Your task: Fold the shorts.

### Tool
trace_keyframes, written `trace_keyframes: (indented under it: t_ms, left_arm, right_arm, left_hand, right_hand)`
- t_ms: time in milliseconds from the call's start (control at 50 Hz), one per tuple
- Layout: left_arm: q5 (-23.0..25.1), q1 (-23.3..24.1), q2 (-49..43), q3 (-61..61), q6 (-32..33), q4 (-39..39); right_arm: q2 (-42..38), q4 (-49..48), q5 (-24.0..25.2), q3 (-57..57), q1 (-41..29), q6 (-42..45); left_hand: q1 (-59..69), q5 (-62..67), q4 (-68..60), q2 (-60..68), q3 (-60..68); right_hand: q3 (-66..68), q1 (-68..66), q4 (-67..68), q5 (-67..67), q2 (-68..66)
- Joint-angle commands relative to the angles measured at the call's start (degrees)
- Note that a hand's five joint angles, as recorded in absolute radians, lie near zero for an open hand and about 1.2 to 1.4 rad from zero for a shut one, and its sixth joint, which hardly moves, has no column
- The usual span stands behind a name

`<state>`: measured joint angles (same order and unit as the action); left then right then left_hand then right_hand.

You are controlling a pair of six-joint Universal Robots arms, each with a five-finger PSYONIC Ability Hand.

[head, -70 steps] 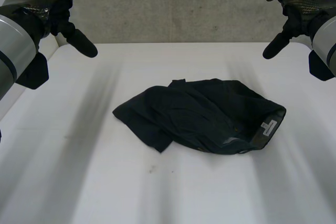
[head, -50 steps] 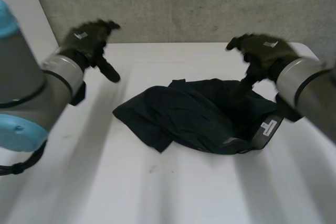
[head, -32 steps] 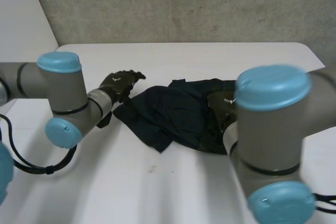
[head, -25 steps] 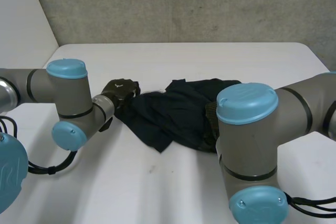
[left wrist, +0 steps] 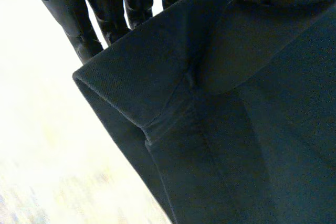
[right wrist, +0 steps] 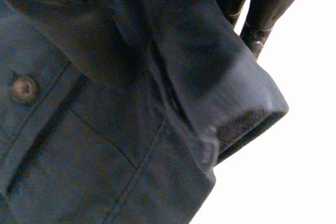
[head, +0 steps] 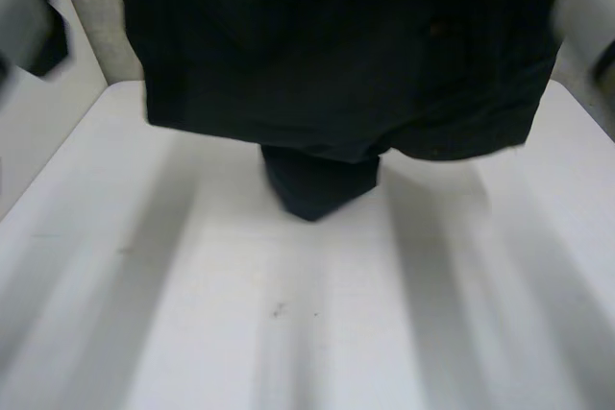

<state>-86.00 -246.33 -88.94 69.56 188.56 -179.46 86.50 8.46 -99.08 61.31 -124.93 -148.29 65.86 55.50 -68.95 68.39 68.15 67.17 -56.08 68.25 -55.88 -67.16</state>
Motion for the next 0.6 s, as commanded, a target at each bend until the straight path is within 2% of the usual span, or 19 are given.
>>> trace_keyframes:
  t_ms: [20, 160, 240, 380, 440, 480, 540, 600]
  left_arm:
    - [-0.04, 0.06, 9.66, -0.12, -0.04, -0.01]
    - [-0.04, 0.41, 6.34, 1.28, -0.04, 0.08]
    - [-0.04, 0.5, -1.22, 1.37, 0.05, 0.08]
    - [0.14, 0.5, -22.03, -3.1, 0.49, -0.45]
    - [-0.04, 0.15, -30.49, -8.11, 1.19, -1.42]
    - [-0.57, -0.46, -36.37, -13.2, 2.16, -2.91]
    - [-3.1, -0.46, -40.68, -19.7, 4.26, -7.2]
    - [-4.87, -0.55, -41.14, -22.79, 5.67, -12.3]
  right_arm:
    - [2.27, 5.51, 0.55, -8.05, -0.05, -0.24]
    - [-0.87, 8.24, 2.39, -7.27, 0.38, -0.42]
    - [-7.28, 8.24, 3.53, -4.28, 1.26, -1.03]
    - [-20.03, 6.57, 5.56, -3.83, 1.7, -4.02]
    - [-28.37, 0.53, 6.26, -7.77, 1.79, -5.51]
    - [-31.2, -2.99, 6.18, -9.54, 1.88, -5.51]
    - [-35.86, -12.65, 6.35, -14.02, 3.19, -5.86]
    - [-37.8, -24.16, 6.44, -17.8, 4.95, -5.78]
  left_hand:
    - [14.14, 14.5, -11.05, 11.61, 11.85]
    - [14.14, 14.5, -11.05, 11.61, 11.85]
    - [14.14, 14.5, -11.05, 11.61, 11.85]
    - [14.14, 14.5, -11.05, 11.61, 11.85]
    - [14.14, 14.5, -11.05, 11.61, 11.85]
    - [14.14, 14.5, -11.05, 11.61, 11.85]
    - [14.14, 14.5, -11.05, 11.61, 11.85]
    - [14.14, 14.5, -11.05, 11.61, 11.85]
  right_hand:
    - [12.83, -23.92, 11.75, -14.12, -12.84]
    - [12.83, -23.92, 11.75, -14.12, -12.84]
    - [12.83, -23.92, 11.75, -14.12, -12.84]
    - [12.83, -23.92, 11.75, -14.12, -12.84]
    - [12.83, -23.92, 11.75, -14.12, -12.84]
    - [12.83, -23.92, 11.75, -14.12, -12.84]
    - [12.83, -23.92, 11.75, -14.12, -12.84]
    - [12.83, -23.92, 11.75, -14.12, -12.84]
